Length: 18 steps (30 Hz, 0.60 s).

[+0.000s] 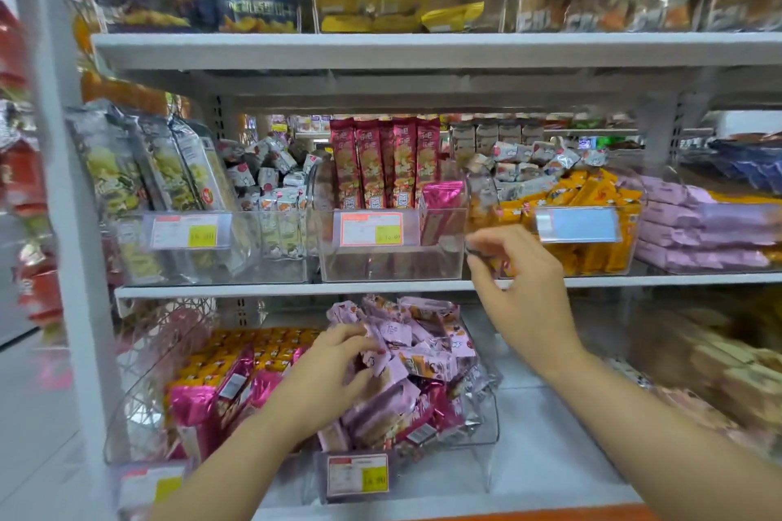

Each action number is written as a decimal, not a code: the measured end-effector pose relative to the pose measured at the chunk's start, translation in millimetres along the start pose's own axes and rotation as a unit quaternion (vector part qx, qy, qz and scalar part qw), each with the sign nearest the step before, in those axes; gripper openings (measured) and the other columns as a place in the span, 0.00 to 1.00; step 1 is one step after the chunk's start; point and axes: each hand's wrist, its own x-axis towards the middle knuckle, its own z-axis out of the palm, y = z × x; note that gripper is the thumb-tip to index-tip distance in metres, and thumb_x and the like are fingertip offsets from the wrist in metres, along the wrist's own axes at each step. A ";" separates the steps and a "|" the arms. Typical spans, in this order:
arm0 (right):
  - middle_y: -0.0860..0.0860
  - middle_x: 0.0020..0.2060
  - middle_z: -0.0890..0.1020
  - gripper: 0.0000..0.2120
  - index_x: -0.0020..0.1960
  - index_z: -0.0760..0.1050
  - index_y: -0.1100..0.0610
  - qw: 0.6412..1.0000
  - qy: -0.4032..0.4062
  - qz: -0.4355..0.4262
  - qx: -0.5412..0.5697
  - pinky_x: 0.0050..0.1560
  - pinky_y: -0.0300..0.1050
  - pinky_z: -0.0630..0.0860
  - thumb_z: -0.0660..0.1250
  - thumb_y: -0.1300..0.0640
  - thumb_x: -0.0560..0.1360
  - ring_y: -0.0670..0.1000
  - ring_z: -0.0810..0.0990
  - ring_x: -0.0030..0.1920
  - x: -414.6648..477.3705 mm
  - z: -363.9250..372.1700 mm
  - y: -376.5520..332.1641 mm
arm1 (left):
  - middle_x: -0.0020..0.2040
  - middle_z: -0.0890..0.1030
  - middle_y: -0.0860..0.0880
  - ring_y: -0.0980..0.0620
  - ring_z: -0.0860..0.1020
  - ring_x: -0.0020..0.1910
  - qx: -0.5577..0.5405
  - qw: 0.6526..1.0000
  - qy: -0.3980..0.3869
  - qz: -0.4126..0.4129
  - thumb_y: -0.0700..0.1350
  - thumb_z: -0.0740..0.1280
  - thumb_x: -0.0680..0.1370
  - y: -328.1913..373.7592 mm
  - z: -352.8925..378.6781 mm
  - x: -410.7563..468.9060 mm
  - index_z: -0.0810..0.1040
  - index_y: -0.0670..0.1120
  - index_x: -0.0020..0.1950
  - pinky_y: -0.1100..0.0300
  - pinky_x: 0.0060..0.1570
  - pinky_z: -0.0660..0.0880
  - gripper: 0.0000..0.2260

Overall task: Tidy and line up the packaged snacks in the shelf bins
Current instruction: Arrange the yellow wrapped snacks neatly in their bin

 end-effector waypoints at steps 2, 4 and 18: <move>0.44 0.40 0.80 0.07 0.47 0.78 0.53 0.992 -0.113 0.059 0.003 0.46 0.40 0.75 0.70 0.63 0.72 0.43 0.77 0.42 -33.8 6.0 11.1 | 0.67 0.69 0.54 0.54 0.66 0.68 0.012 1.000 0.013 0.018 0.48 0.64 0.78 2.0 4.6 -2.8 0.75 0.53 0.65 0.64 0.66 0.60 0.15; 0.42 0.40 0.81 0.05 0.45 0.79 0.50 0.963 -0.246 0.113 -0.013 0.47 0.44 0.77 0.71 0.57 0.71 0.42 0.78 0.42 -62.9 13.1 19.6 | 0.65 0.71 0.51 0.52 0.69 0.65 0.024 0.999 0.021 0.037 0.48 0.63 0.78 4.4 8.5 -5.1 0.78 0.51 0.61 0.62 0.64 0.63 0.13; 0.44 0.68 0.69 0.38 0.74 0.55 0.45 0.873 -0.447 0.110 -0.162 0.69 0.46 0.55 0.66 0.36 0.69 0.48 0.66 0.68 -94.5 44.4 45.2 | 0.68 0.71 0.50 0.46 0.66 0.70 0.088 0.994 0.001 0.064 0.57 0.57 0.74 4.0 30.6 13.6 0.77 0.57 0.59 0.39 0.67 0.64 0.17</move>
